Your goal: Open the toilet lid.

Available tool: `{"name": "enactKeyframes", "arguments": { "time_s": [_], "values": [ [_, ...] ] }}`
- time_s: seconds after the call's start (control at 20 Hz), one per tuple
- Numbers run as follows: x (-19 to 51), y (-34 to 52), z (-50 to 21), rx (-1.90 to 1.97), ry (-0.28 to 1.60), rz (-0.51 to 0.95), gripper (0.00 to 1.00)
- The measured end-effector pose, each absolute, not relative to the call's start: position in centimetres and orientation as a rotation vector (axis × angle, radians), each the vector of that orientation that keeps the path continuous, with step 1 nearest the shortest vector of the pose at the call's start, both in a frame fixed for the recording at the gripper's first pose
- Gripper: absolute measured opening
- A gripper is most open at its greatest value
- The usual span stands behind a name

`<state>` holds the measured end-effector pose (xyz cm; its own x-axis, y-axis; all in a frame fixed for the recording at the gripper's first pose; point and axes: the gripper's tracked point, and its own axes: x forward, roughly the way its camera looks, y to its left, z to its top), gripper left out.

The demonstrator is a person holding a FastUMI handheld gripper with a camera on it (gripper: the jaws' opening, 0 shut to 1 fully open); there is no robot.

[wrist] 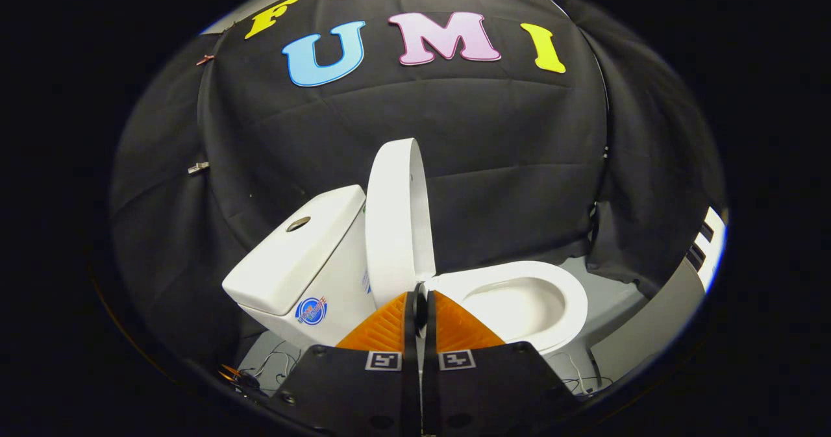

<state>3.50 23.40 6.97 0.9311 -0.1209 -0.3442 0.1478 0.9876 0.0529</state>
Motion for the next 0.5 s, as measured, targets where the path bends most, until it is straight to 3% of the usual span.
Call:
{"name": "enactKeyframes", "arguments": {
  "time_s": [0.5],
  "values": [
    [4.2, 27.6, 6.7, 0.015, 0.321, -0.122, 0.07]
  ]
}}
